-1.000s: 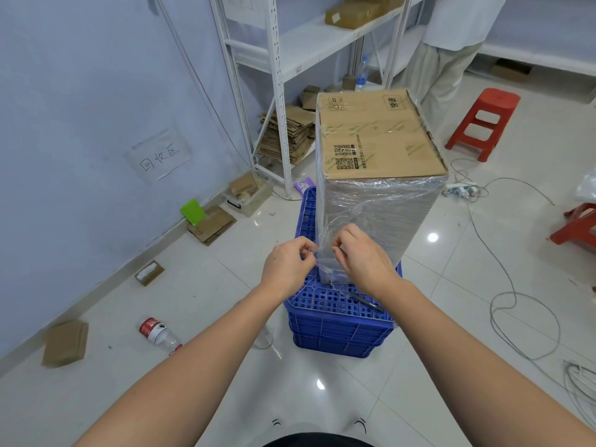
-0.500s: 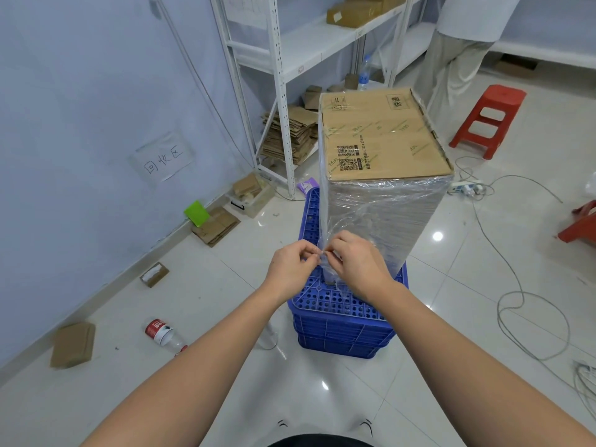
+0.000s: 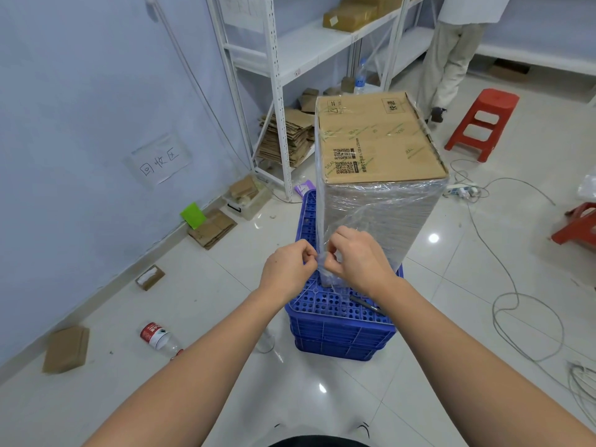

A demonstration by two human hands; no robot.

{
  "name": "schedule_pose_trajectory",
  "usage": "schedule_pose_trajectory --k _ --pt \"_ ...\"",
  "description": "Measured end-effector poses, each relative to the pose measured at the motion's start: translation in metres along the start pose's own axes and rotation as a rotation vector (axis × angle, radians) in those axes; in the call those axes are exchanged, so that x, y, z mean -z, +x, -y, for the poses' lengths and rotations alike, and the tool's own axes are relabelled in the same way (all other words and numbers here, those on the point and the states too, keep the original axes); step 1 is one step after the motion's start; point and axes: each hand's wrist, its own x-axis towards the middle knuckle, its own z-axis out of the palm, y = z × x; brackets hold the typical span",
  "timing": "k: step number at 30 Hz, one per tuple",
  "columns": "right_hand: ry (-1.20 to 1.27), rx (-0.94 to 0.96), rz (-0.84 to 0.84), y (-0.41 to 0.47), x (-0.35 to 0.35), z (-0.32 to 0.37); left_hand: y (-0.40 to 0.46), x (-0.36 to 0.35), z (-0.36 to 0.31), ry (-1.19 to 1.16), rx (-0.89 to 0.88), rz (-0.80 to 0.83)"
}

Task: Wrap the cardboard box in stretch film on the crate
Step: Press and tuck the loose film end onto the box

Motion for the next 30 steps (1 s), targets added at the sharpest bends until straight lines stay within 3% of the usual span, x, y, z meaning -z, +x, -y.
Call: schedule_pose_trajectory --k 5,9,17,21,25,30 --pt "-0.002 0.007 0.0 0.003 0.012 0.006 0.002 0.002 -0.004 0.172 -0.019 -0.034" --pt "-0.049 0.052 0.031 0.009 0.018 0.006 0.003 0.005 -0.002 0.18 -0.015 -0.02" --pt "-0.079 0.074 0.095 0.013 0.025 0.0 -0.001 0.015 -0.019 0.095 -0.302 -0.197" --pt "0.036 -0.007 0.085 0.013 0.027 -0.007 0.004 0.018 -0.015 -0.011 -0.223 -0.169" --pt "-0.032 -0.026 0.062 0.016 0.024 -0.012 0.002 0.017 -0.014 -0.19 -0.177 -0.13" --pt "-0.077 0.044 -0.033 0.022 0.035 -0.011 0.005 0.019 -0.017 -0.23 -0.136 -0.142"
